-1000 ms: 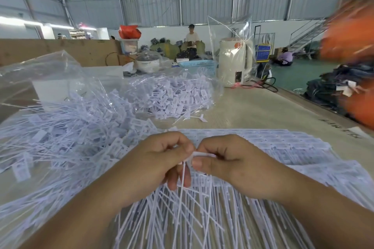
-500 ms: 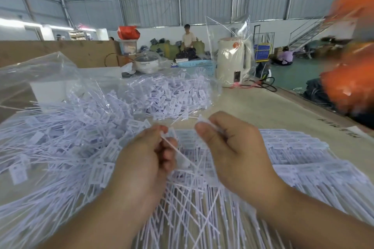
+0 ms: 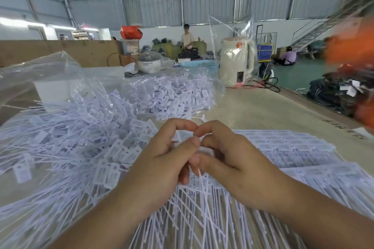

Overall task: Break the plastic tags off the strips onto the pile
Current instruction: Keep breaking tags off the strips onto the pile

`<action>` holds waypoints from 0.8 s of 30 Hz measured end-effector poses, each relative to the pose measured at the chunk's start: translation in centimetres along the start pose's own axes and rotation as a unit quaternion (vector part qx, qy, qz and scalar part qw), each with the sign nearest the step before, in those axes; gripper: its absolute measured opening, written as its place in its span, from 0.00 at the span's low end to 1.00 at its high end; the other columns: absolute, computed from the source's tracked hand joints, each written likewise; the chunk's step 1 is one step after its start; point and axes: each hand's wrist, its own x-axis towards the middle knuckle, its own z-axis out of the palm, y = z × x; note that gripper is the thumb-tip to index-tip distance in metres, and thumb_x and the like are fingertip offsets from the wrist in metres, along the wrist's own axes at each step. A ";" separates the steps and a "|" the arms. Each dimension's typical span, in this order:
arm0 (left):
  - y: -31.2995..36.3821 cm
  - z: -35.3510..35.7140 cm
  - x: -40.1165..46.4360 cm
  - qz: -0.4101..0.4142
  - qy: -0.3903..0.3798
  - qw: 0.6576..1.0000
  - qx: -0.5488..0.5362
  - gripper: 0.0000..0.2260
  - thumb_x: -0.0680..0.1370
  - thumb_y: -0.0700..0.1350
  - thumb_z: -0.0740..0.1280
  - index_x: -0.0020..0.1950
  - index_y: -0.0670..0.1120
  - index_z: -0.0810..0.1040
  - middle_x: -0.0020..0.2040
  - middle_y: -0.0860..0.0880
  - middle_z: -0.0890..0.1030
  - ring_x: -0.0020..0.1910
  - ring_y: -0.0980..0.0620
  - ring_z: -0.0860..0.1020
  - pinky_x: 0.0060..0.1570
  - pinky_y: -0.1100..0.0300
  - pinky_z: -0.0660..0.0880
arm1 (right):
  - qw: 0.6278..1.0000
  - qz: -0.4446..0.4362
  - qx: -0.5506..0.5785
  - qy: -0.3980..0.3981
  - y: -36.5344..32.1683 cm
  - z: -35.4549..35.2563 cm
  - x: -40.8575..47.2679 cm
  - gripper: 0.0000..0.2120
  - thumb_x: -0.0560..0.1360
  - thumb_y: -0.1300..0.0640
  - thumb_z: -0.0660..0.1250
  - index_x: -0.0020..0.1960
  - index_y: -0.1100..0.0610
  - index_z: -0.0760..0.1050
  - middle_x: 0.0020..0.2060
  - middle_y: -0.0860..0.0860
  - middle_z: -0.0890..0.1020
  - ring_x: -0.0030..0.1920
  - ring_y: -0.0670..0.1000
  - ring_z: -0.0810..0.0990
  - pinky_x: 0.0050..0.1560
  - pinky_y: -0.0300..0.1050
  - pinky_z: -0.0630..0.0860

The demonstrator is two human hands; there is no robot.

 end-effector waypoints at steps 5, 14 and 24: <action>-0.2 -0.7 0.2 -0.023 -0.050 0.998 0.033 0.07 0.74 0.54 0.62 0.46 0.59 0.80 0.29 0.50 0.80 0.25 0.54 0.73 0.25 0.66 0.67 | 0.999 0.007 0.028 -0.019 0.2 -0.3 -0.1 0.10 0.78 0.50 0.65 0.50 0.50 0.65 0.39 0.49 0.82 0.41 0.51 0.82 0.40 0.49 0.75; 0.2 -2.0 0.4 -0.059 -0.074 0.993 0.065 0.14 0.82 0.44 0.59 0.42 0.55 0.81 0.27 0.48 0.80 0.22 0.55 0.70 0.24 0.69 0.66 | 0.990 0.061 -0.073 -0.100 0.4 -2.3 0.0 0.16 0.77 0.44 0.64 0.38 0.55 0.73 0.24 0.43 0.68 0.24 0.43 0.65 0.28 0.37 0.61; 0.2 -0.7 0.4 -0.035 0.002 0.998 0.056 0.08 0.78 0.51 0.65 0.41 0.56 0.81 0.25 0.52 0.76 0.22 0.56 0.71 0.26 0.65 0.67 | 0.986 0.038 -0.164 -0.001 -0.2 -1.5 0.0 0.19 0.75 0.37 0.60 0.34 0.51 0.67 0.23 0.45 0.66 0.24 0.46 0.65 0.28 0.40 0.60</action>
